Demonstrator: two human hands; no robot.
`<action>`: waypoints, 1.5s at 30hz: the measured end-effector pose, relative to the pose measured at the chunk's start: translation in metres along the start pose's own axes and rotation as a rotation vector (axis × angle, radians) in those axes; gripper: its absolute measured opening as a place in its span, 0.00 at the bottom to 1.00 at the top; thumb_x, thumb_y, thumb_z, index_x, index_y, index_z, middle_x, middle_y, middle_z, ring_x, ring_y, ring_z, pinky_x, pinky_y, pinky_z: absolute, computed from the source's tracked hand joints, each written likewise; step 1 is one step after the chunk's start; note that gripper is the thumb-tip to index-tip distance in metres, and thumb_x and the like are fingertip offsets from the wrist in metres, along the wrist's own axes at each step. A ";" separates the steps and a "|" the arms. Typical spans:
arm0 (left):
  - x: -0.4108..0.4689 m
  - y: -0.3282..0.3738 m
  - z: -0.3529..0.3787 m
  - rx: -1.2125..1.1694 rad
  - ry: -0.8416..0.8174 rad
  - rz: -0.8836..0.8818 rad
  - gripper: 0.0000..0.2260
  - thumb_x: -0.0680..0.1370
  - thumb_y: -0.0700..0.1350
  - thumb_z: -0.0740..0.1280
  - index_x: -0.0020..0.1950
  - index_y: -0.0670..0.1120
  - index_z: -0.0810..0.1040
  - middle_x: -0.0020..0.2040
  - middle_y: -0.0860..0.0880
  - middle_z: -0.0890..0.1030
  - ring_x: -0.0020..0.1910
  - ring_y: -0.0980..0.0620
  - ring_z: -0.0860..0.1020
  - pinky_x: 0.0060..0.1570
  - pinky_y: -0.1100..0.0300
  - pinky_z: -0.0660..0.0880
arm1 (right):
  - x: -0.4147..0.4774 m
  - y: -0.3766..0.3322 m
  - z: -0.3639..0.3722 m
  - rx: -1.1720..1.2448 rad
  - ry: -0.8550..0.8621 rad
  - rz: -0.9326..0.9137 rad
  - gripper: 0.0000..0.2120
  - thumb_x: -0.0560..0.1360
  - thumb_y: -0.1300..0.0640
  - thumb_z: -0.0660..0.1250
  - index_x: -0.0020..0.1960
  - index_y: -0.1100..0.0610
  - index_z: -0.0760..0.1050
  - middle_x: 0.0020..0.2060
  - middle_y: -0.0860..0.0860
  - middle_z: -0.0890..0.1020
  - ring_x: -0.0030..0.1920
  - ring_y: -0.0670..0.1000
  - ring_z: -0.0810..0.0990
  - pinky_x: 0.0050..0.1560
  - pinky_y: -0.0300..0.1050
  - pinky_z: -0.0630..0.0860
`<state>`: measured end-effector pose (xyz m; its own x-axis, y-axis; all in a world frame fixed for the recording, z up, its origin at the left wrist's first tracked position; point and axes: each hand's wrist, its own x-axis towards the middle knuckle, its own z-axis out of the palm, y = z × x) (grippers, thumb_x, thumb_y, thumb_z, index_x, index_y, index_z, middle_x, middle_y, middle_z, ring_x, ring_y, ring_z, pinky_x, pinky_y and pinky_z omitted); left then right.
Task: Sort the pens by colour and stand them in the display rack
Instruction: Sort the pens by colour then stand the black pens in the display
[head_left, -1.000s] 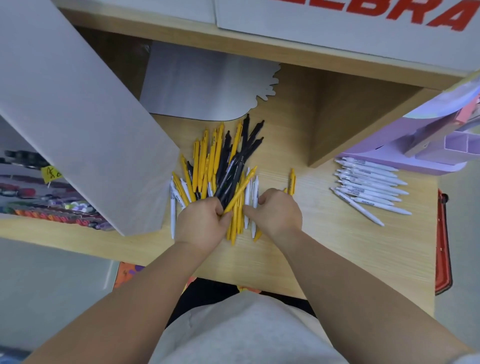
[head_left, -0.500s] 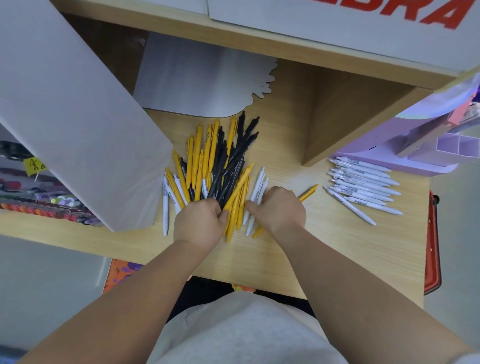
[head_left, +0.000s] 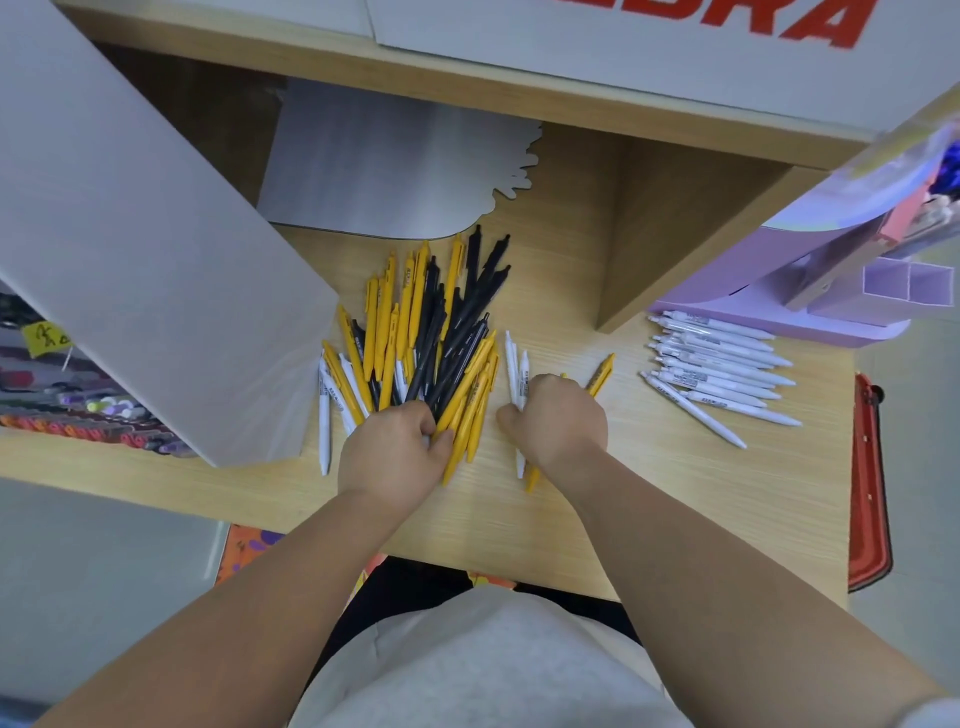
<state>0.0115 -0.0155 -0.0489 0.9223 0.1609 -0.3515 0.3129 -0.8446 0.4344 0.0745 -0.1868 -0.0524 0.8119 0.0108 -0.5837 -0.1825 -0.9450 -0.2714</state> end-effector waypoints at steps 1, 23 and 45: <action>0.000 0.000 0.000 -0.002 0.007 0.005 0.10 0.75 0.51 0.70 0.38 0.49 0.75 0.27 0.54 0.73 0.30 0.52 0.76 0.30 0.58 0.73 | 0.000 0.001 0.001 0.051 -0.006 -0.011 0.12 0.75 0.49 0.64 0.35 0.54 0.68 0.33 0.50 0.76 0.31 0.51 0.75 0.29 0.43 0.68; -0.013 0.091 0.063 0.018 -0.099 0.103 0.15 0.75 0.56 0.70 0.55 0.49 0.73 0.45 0.52 0.74 0.44 0.49 0.77 0.39 0.53 0.76 | -0.014 0.185 -0.063 -0.282 0.121 -0.129 0.11 0.73 0.44 0.64 0.45 0.51 0.69 0.37 0.48 0.75 0.42 0.57 0.80 0.36 0.45 0.67; -0.047 0.118 0.106 -0.056 -0.298 0.010 0.12 0.68 0.50 0.75 0.47 0.51 0.75 0.34 0.57 0.76 0.35 0.58 0.75 0.32 0.65 0.66 | -0.045 0.152 -0.002 0.336 0.001 0.000 0.15 0.74 0.41 0.68 0.48 0.52 0.82 0.42 0.48 0.84 0.47 0.50 0.81 0.46 0.46 0.78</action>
<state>-0.0188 -0.1766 -0.0693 0.8206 -0.0117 -0.5714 0.3233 -0.8149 0.4810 0.0113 -0.3315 -0.0663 0.8125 0.0106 -0.5829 -0.3549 -0.7842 -0.5090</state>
